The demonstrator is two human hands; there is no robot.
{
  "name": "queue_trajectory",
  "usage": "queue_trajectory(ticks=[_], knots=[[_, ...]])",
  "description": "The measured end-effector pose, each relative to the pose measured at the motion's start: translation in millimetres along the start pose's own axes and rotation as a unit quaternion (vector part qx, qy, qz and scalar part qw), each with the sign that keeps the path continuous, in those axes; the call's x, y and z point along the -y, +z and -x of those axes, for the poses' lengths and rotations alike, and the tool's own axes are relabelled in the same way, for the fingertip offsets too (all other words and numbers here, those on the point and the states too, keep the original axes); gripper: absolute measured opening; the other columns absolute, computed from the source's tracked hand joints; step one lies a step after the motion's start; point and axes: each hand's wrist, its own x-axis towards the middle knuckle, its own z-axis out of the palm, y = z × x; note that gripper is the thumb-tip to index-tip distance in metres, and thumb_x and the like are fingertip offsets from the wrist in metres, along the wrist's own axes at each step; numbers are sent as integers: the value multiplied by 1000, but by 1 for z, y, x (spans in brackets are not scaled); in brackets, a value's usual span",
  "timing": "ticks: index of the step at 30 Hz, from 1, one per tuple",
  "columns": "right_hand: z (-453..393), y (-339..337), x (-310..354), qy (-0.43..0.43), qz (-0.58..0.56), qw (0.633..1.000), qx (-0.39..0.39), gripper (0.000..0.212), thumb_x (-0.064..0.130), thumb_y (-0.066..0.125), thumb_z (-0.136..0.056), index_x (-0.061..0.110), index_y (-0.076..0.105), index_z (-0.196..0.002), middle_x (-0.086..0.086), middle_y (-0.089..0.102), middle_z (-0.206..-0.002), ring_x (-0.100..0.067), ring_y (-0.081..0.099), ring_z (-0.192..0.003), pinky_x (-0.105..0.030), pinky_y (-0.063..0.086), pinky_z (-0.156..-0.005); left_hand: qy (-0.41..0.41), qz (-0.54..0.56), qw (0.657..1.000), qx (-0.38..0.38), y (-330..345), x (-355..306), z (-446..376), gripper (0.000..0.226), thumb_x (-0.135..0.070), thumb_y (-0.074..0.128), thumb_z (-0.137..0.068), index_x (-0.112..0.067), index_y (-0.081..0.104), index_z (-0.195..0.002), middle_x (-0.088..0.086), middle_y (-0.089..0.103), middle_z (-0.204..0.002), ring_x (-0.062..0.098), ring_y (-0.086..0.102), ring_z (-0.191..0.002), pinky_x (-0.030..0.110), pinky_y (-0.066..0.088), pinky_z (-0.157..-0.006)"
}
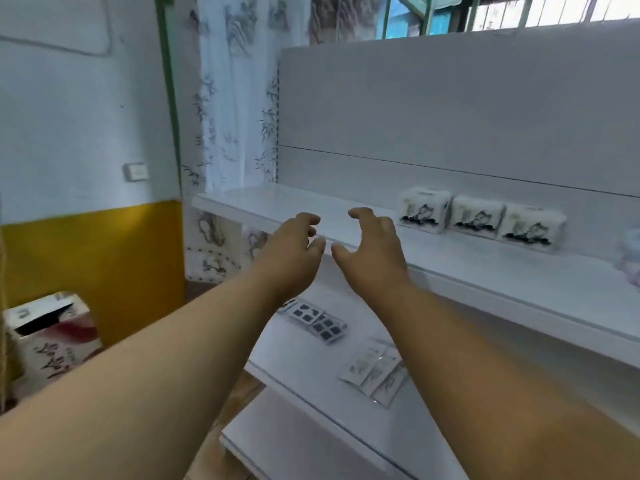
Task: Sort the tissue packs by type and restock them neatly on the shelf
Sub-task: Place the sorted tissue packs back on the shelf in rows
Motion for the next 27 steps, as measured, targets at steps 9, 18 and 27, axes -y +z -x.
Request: queue_trajectory(ticks=[9, 18, 27], knots=[[147, 184, 124, -56, -69, 987, 136, 52, 27, 65, -90, 31, 44, -137, -1, 41, -131, -17, 47, -115, -31, 45, -93, -137, -103, 984, -46, -127, 186, 189, 42, -22, 52, -99, -24, 45, -140, -5, 54, -133, 13, 52, -121, 33, 47, -99], [352, 429, 95, 42, -48, 934, 353, 55, 26, 68, -86, 32, 46, -137, 3, 42, -130, -10, 50, -107, -23, 42, -87, -345, -91, 932, 69, -112, 433, 396, 41, -21, 50, -100, -18, 45, -141, 1, 55, -133, 16, 53, -118, 33, 42, -100], [560, 638, -83, 97, -15, 869, 485, 52, 24, 71, -84, 28, 52, -133, -1, 46, -131, -17, 55, -109, -28, 46, -87, -509, -57, 854, 84, 71, 644, 592, 32, -25, 50, -99, -26, 51, -130, -12, 57, -114, 8, 56, -96, 26, 40, -80]])
